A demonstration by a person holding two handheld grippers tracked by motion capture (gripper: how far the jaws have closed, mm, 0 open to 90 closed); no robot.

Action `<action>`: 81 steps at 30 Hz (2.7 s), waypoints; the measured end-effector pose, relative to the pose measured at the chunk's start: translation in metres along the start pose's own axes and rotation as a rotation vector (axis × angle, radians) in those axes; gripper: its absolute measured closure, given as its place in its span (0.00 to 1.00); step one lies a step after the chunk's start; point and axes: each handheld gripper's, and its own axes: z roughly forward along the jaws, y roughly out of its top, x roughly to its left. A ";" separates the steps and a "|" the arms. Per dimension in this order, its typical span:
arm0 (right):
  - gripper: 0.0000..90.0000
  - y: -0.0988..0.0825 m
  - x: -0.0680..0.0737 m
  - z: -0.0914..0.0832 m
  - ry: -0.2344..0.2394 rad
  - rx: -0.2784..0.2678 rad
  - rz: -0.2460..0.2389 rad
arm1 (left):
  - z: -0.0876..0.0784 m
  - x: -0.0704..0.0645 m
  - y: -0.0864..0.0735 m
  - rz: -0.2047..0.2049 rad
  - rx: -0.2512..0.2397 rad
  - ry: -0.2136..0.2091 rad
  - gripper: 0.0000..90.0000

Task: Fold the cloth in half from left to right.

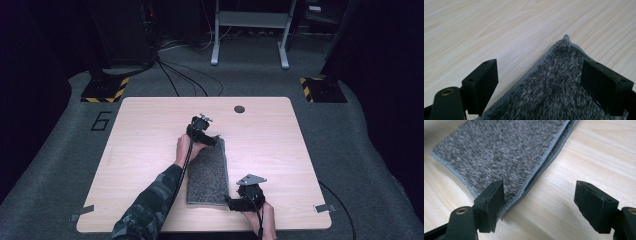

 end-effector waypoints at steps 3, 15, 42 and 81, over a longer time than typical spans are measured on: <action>0.26 0.002 -0.004 -0.005 0.015 -0.023 0.024 | -0.010 0.007 -0.007 -0.016 -0.021 -0.013 0.14; 0.25 0.021 -0.006 -0.003 0.018 -0.048 -0.008 | -0.053 0.016 -0.052 -0.047 -0.080 -0.036 0.14; 0.25 0.039 -0.010 0.027 -0.001 -0.001 -0.050 | -0.073 0.004 -0.106 -0.034 -0.067 -0.024 0.14; 0.20 0.052 -0.024 0.030 0.025 0.004 -0.052 | -0.087 -0.012 -0.132 -0.040 -0.074 -0.072 0.10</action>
